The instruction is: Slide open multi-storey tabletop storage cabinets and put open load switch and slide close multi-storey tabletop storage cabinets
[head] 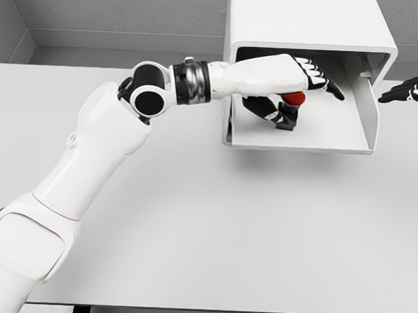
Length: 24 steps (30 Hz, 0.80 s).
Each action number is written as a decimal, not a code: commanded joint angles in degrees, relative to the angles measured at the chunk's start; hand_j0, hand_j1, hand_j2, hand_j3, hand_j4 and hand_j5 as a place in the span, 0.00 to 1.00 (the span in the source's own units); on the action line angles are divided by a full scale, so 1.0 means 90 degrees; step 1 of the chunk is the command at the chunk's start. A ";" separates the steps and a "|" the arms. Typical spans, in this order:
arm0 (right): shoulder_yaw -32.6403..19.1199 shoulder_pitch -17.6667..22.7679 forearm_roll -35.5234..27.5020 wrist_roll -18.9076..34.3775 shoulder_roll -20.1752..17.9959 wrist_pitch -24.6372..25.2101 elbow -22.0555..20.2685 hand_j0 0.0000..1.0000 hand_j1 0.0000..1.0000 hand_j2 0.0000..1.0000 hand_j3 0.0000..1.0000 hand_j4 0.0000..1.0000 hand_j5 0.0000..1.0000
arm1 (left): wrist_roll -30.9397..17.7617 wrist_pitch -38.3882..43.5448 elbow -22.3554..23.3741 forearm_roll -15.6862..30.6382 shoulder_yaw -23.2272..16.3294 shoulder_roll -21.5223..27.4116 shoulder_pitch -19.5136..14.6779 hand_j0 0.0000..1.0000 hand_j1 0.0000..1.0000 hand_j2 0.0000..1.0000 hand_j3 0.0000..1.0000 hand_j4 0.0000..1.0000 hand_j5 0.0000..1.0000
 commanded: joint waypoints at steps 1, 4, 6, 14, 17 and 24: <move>-0.0006 0.0000 -0.0039 -0.0002 -0.0012 0.0018 0.0000 1.00 1.00 1.00 1.00 1.00 1.00 | 0.0004 0.0019 -0.0061 0.0107 0.0014 0.0034 0.0000 0.94 0.94 0.94 0.94 0.94 0.94; -0.0006 0.0000 -0.0048 -0.0002 -0.0071 0.0018 0.0010 1.00 1.00 1.00 1.00 1.00 1.00 | 0.0004 0.0019 -0.0510 0.0643 0.0004 0.0551 -0.0088 0.95 0.95 0.95 0.95 0.95 0.95; -0.0006 0.0000 -0.0048 -0.0002 -0.0071 0.0018 0.0000 1.00 1.00 1.00 1.00 1.00 1.00 | 0.0004 0.0019 -0.0940 0.1024 -0.0035 0.0942 -0.0088 0.95 0.95 0.95 0.95 0.95 0.95; 0.0052 0.0000 -0.0048 -0.0002 -0.0051 0.0018 -0.0010 1.00 1.00 1.00 1.00 1.00 1.00 | 0.0004 0.0019 -0.2746 0.3787 -0.0660 0.3871 -0.0068 1.00 1.00 1.00 1.00 1.00 1.00; 0.0111 0.0010 -0.0039 -0.0002 0.0124 0.0018 -0.0078 1.00 1.00 1.00 1.00 1.00 1.00 | 0.0004 0.0019 -0.3127 0.4120 -0.0689 0.5619 0.0381 1.00 1.00 1.00 1.00 1.00 1.00; 0.0248 0.0010 -0.0039 -0.0002 0.0974 0.0018 -0.0078 1.00 1.00 1.00 1.00 1.00 1.00 | 0.0004 0.0019 -0.3079 0.4101 -0.0601 0.6226 0.1035 1.00 1.00 1.00 1.00 1.00 1.00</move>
